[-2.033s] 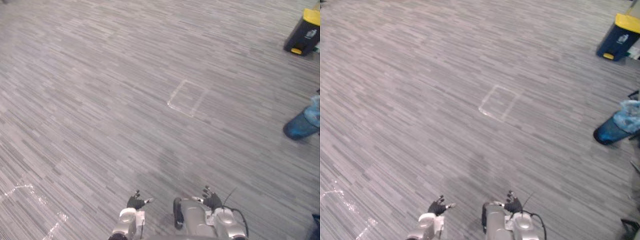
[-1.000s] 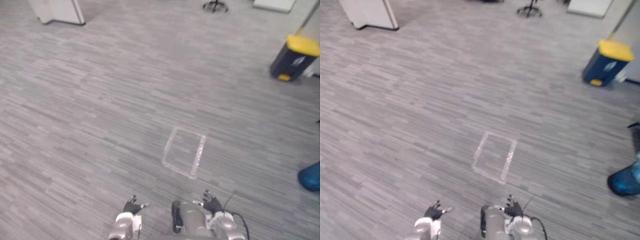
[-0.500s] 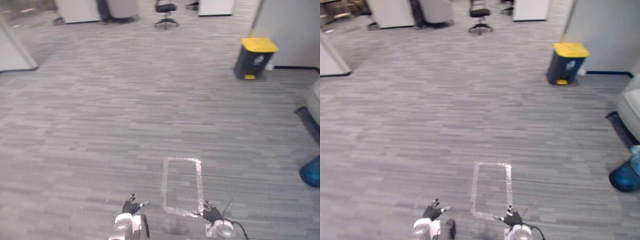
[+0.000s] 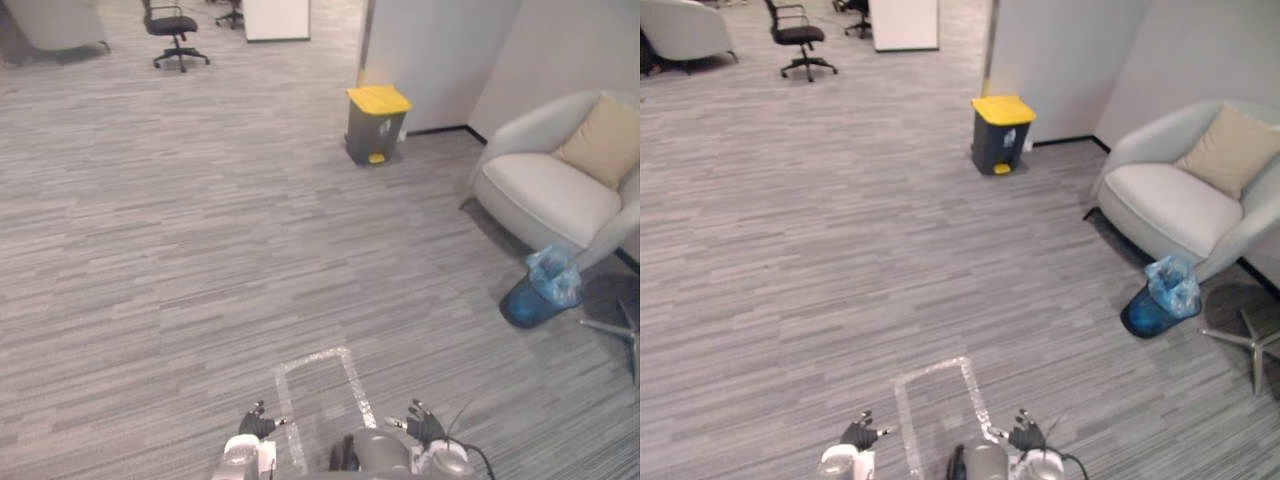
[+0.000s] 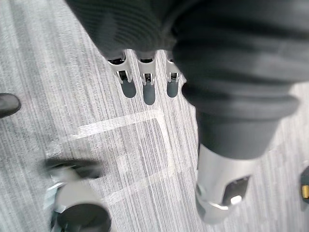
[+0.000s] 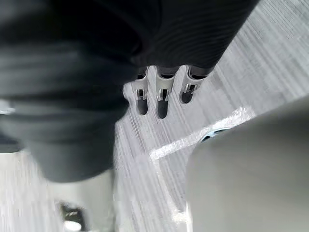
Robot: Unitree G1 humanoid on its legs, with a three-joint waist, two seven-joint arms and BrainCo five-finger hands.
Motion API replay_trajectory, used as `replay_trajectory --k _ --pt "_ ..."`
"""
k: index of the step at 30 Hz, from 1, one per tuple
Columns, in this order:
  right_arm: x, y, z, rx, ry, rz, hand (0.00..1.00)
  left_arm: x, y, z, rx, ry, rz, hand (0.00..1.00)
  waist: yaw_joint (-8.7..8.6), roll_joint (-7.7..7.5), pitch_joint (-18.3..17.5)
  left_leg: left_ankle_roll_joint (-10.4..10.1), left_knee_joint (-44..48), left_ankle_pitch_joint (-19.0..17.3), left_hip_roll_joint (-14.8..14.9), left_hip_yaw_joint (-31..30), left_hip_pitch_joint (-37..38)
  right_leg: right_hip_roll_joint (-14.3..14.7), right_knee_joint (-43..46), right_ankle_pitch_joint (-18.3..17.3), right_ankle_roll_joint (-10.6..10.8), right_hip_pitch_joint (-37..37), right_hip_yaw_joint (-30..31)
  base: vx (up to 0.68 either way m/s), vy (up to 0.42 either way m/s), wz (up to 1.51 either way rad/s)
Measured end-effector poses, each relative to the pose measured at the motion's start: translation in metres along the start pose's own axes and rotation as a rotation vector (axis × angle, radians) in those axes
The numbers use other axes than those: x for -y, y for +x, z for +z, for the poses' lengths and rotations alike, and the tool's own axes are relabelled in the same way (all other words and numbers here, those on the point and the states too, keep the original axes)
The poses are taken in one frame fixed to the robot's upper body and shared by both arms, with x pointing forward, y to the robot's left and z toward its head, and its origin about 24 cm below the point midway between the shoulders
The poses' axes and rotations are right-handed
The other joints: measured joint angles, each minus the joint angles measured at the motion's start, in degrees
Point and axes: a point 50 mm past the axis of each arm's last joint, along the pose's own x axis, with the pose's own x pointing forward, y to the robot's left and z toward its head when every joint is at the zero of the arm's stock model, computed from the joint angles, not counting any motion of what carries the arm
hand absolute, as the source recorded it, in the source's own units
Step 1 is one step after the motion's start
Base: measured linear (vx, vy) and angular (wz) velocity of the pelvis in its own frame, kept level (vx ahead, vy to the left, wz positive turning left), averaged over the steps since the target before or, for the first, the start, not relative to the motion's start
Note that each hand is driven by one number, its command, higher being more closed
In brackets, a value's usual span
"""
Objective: Organize the slippers on the shoe rack
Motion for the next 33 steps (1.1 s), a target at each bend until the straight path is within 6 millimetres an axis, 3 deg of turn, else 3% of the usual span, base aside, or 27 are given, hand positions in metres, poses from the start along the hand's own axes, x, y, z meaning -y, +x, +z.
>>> replay_trajectory --k 1,3,4,5,7,9,11,14,15,16,17,18,19,22,24,26,27,29,33 --pt "0.001 0.001 0.002 0.004 0.004 -0.004 0.0 0.001 0.0 0.001 0.004 -0.003 -0.005 0.0 -0.21 0.37 0.1 -1.2 3.7 0.7 0.7 -0.2 -1.1 0.3 -0.2 -0.8 -0.3 0.9 0.2 0.42 -0.142 -0.12" --pt "-0.001 0.0 -0.001 -0.007 -0.007 0.001 0.0 -0.003 0.0 0.004 0.016 -0.037 0.015 0.0 -0.61 0.31 0.5 -5.1 24.3 5.8 4.9 -3.7 -8.6 2.9 -5.7 -1.2 -0.2 6.9 2.2 0.37 -0.147 -0.33" --pt "-0.002 0.0 -0.002 -0.011 -0.013 0.008 0.0 -0.005 0.0 0.005 0.023 -0.047 0.021 0.0 -0.4 -0.09 0.7 -5.4 33.2 6.0 6.1 -5.4 -12.1 4.0 -7.9 -1.0 -0.4 9.5 3.4 0.38 -0.129 -0.79" --pt "-0.005 -0.001 -0.003 -0.015 -0.028 0.02 0.0 -0.007 -0.001 0.003 0.027 -0.058 0.03 0.0 -0.04 -0.4 0.7 -5.5 41.5 5.5 7.4 -5.9 -15.3 5.1 -9.8 -1.0 -0.5 12.7 5.4 0.35 -0.097 -1.13" --pt "-0.009 -0.001 -0.004 -0.018 -0.031 0.031 0.0 -0.011 -0.003 -0.002 0.019 -0.075 0.042 0.0 0.5 -1.13 0.9 -2.2 44.9 2.9 8.7 -4.2 -19.1 6.6 -12.9 -0.9 -0.6 17.6 10.3 0.31 -0.045 -1.26" --pt "-0.01 -0.001 -0.004 -0.02 -0.031 0.035 0.0 -0.011 -0.004 0.0 0.032 -0.087 0.047 0.0 0.83 -1.27 0.8 -0.6 40.8 -0.3 8.9 -2.8 -22.8 7.1 -14.9 -0.7 -0.5 20.1 15.4 0.23 0.035 -1.38" --pt "-0.011 -0.001 -0.004 -0.023 -0.031 0.036 0.0 -0.012 -0.003 0.002 0.042 -0.096 0.054 0.0 1.6 -1.28 0.8 0.1 29.6 -2.8 7.1 -4.8 -25.3 7.1 -15.9 -0.9 0.0 22.3 22.2 0.28 0.106 -1.74" --pt "-0.013 -0.002 -0.007 -0.035 -0.045 0.045 0.0 -0.013 -0.003 0.003 0.045 -0.105 0.061 0.0 2.36 -1.87 0.8 -0.4 14.5 -2.2 1.7 -16.2 -28.3 5.8 -16.1 -2.5 2.8 24.2 29.5 0.37 0.212 -1.44" --pt "-0.013 -0.003 -0.01 -0.041 -0.05 0.047 0.0 -0.013 -0.003 0.003 0.045 -0.1 0.059 0.0 2.38 -2.16 0.4 0.2 9.4 0.4 -0.3 -19.4 -28.9 5.1 -15.7 -3.3 4.2 24.4 31.5 0.48 0.302 -1.15" --pt "-0.011 -0.004 -0.012 -0.044 -0.055 0.043 0.0 -0.013 -0.004 0.001 0.041 -0.099 0.059 0.0 2.49 -1.59 0.0 1.8 4.7 5.6 -0.8 -20.4 -28.6 5.2 -15.2 -4.3 5.9 25.1 32.9 0.5 0.319 -1.14" --pt "-0.007 -0.004 -0.011 -0.044 -0.061 0.036 0.0 -0.013 -0.004 -0.003 0.03 -0.1 0.06 0.0 2.62 -0.39 -0.6 1.0 2.3 10.6 0.1 -20.2 -28.6 6.0 -14.4 -5.4 7.5 25.0 34.1 0.42 0.306 -0.93" --pt "-0.01 -0.005 -0.017 -0.07 -0.056 0.039 0.0 -0.019 -0.004 0.0 0.039 -0.099 0.075 0.0 2.84 -1.78 -0.8 -1.2 3.1 9.9 -0.3 -18.1 -27.5 5.1 -12.9 -6.8 8.7 25.2 35.8 0.36 0.289 -0.93" --pt "-0.015 -0.006 -0.022 -0.086 -0.049 0.051 0.0 -0.023 -0.004 0.001 0.043 -0.101 0.091 0.0 3.54 -3.46 -1.5 0.0 2.6 9.3 -0.7 -15.3 -26.2 3.8 -10.5 -6.6 9.8 24.0 36.3 0.32 0.27 -0.93" --pt "-0.025 -0.007 -0.024 -0.091 -0.029 0.071 0.0 -0.023 -0.004 -0.002 0.032 -0.092 0.087 0.0 3.96 -4.94 -2.3 1.8 1.1 8.1 -1.8 -10.8 -22.9 2.0 -8.4 -6.1 10.2 23.5 37.0 0.19 0.19 -0.83" --pt "-0.028 -0.006 -0.02 -0.078 -0.025 0.081 0.0 -0.021 -0.004 -0.004 0.022 -0.085 0.081 0.0 4.03 -4.25 -2.0 2.5 -0.8 7.6 -1.2 -7.2 -19.7 1.7 -3.9 -5.0 11.7 21.2 33.7 0.09 0.114 -0.93" --pt "-0.032 -0.005 -0.016 -0.068 -0.022 0.089 0.0 -0.021 -0.004 -0.005 0.021 -0.064 0.077 0.0 4.54 -3.39 -1.7 2.5 -4.0 7.6 0.0 -3.5 -16.7 -0.5 -1.9 -5.7 11.5 18.4 23.3 0.02 0.04 -1.02" --pt "-0.034 -0.004 -0.015 -0.067 -0.02 0.093 0.0 -0.023 -0.004 -0.007 0.007 -0.042 0.075 0.0 4.48 -3.33 -1.8 2.4 -5.0 7.7 0.0 -2.5 -16.2 -3.7 -4.7 -5.3 10.9 17.5 15.4 -0.02 0.019 -0.74" --pt "-0.03 -0.004 -0.015 -0.067 -0.017 0.082 0.0 -0.023 -0.004 -0.01 -0.012 0.003 0.063 0.0 3.99 -3.88 -2.4 0.7 -7.5 8.4 -1.0 -2.5 -15.4 -4.8 -9.4 -4.8 11.2 18.2 9.8 0.0 -0.069 -0.5" --pt "-0.005 -0.003 -0.022 -0.106 -0.009 0.009 0.0 -0.011 -0.003 -0.01 -0.02 0.04 0.02 0.0 3.52 -2.15 -1.4 -0.3 -7.9 9.5 -0.5 -4.5 -15.4 -3.4 -15.0 -4.2 10.3 21.1 10.5 -0.01 -0.098 -0.05"
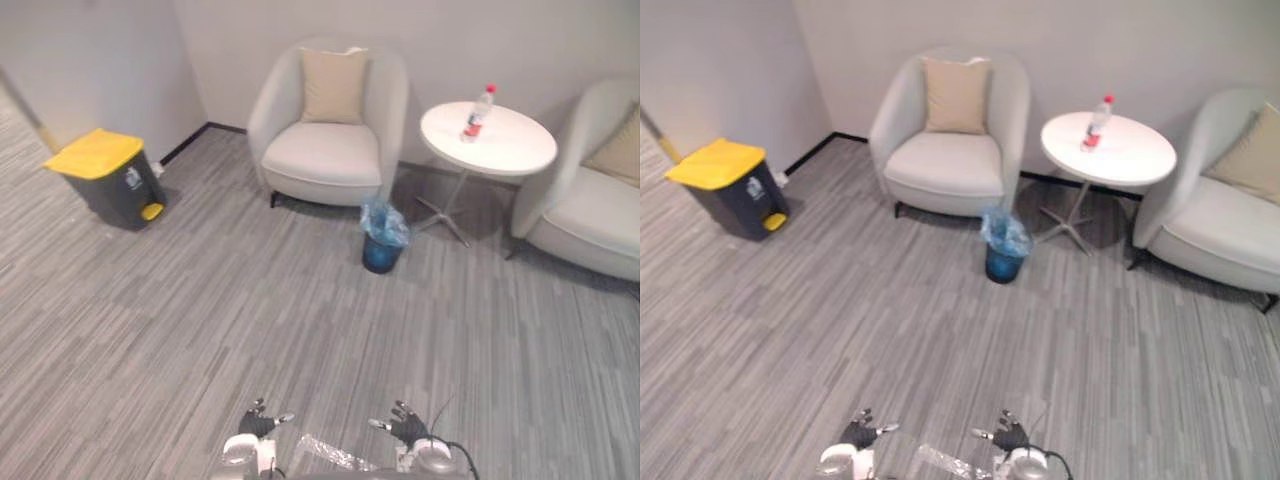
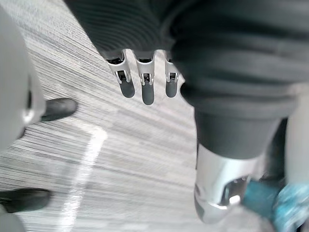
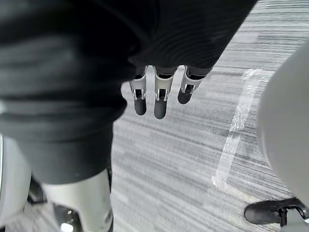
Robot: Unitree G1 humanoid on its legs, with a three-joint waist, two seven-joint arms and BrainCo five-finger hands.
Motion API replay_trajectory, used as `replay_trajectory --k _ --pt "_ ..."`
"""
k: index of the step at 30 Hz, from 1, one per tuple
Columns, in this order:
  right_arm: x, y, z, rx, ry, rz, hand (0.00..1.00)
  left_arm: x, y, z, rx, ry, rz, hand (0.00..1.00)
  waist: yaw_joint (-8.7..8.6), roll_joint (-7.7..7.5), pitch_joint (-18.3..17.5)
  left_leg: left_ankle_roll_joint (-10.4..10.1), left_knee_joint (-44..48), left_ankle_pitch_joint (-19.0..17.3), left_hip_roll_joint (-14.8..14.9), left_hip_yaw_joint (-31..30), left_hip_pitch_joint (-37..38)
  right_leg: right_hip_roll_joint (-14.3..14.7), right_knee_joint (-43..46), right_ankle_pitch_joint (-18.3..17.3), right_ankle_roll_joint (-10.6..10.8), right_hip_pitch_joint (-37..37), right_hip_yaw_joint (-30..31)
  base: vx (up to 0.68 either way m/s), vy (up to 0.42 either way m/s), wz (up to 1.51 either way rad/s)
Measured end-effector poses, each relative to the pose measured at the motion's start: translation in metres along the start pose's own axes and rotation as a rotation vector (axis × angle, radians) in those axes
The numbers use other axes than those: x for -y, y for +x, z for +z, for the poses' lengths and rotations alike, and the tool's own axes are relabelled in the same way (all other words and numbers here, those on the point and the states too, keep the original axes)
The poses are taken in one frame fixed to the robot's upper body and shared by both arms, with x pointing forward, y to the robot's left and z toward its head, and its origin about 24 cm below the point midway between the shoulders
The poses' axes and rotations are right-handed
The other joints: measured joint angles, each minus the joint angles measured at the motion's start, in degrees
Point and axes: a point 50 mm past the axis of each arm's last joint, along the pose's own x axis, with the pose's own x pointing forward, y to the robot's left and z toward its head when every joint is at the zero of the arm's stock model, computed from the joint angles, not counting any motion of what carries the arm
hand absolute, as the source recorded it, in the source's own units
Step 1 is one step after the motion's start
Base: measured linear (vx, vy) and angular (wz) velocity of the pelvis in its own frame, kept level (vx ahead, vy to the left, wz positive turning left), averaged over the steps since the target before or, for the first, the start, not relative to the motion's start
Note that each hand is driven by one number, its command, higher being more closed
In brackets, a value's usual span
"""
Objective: Organize the slippers on the shoe rack
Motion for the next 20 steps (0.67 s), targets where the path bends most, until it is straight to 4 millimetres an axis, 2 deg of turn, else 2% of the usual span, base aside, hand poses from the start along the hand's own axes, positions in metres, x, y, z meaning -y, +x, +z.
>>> replay_trajectory --k 1,3,5,7,10,12,19,20 --pt "0.006 -0.001 -0.009 -0.034 0.006 -0.018 0.0 0.0 0.0 0.0 0.0 0.01 -0.005 0.0 0.01 -0.06 0.1 -0.2 1.0 -0.1 0.4 -0.3 0.1 0.1 -0.9 0.3 -0.4 1.0 -0.4 0.0 -0.109 0.1" --pt "0.007 -0.002 -0.011 -0.041 0.017 -0.025 0.0 -0.002 0.001 0.003 0.009 0.004 0.003 0.0 0.29 -0.38 0.7 -1.7 7.0 -1.6 2.3 -0.4 -1.3 1.0 -3.1 1.5 -1.3 3.1 -0.3 0.0 -0.099 -0.11" --pt "0.004 -0.002 -0.008 -0.029 0.019 -0.017 0.0 -0.006 0.002 0.011 0.036 -0.024 0.021 0.0 0.47 -0.88 1.5 -1.5 17.5 -3.5 5.0 -0.5 -5.0 2.0 -3.8 1.9 -1.8 4.0 1.2 -0.03 -0.106 -0.42" --pt "0.004 -0.002 -0.009 -0.028 0.025 -0.014 0.0 -0.008 0.002 0.014 0.048 -0.038 0.031 0.0 0.69 -1.24 2.0 -1.2 22.2 -3.7 6.2 -1.8 -6.8 2.7 -3.7 2.2 -2.4 3.6 3.6 -0.03 -0.044 -0.7" --pt "0.005 -0.002 -0.008 -0.024 0.055 -0.018 0.0 -0.003 0.002 0.01 0.033 -0.046 0.021 0.0 0.67 -0.11 1.6 -0.9 18.3 -4.2 5.2 -8.0 -5.8 3.9 -3.8 2.7 -2.7 1.1 8.2 -0.03 0.03 -0.65" --pt "0.009 -0.002 -0.008 -0.027 0.051 -0.028 0.0 0.002 0.002 0.009 0.026 -0.043 0.013 0.0 0.59 0.79 1.1 -0.9 14.8 -4.2 4.8 -11.0 -4.8 4.7 -4.9 4.3 -2.4 0.2 10.3 -0.01 0.046 -0.53" --pt "0.016 -0.003 -0.012 -0.041 0.092 -0.061 0.0 0.0 0.002 0.002 -0.006 0.006 0.006 0.0 0.47 1.34 0.1 -1.0 4.3 -4.2 3.3 -11.0 1.1 4.1 -5.8 5.8 -0.6 -0.8 14.9 -0.02 0.122 -0.35" --pt "0.018 -0.003 -0.013 -0.042 0.114 -0.074 0.0 -0.001 0.002 0.003 -0.004 0.014 0.006 0.0 0.41 1.5 0.0 -1.5 2.6 -4.5 3.2 -11.0 1.3 4.1 -5.7 6.1 -0.1 -1.6 15.1 -0.01 0.069 -0.06"
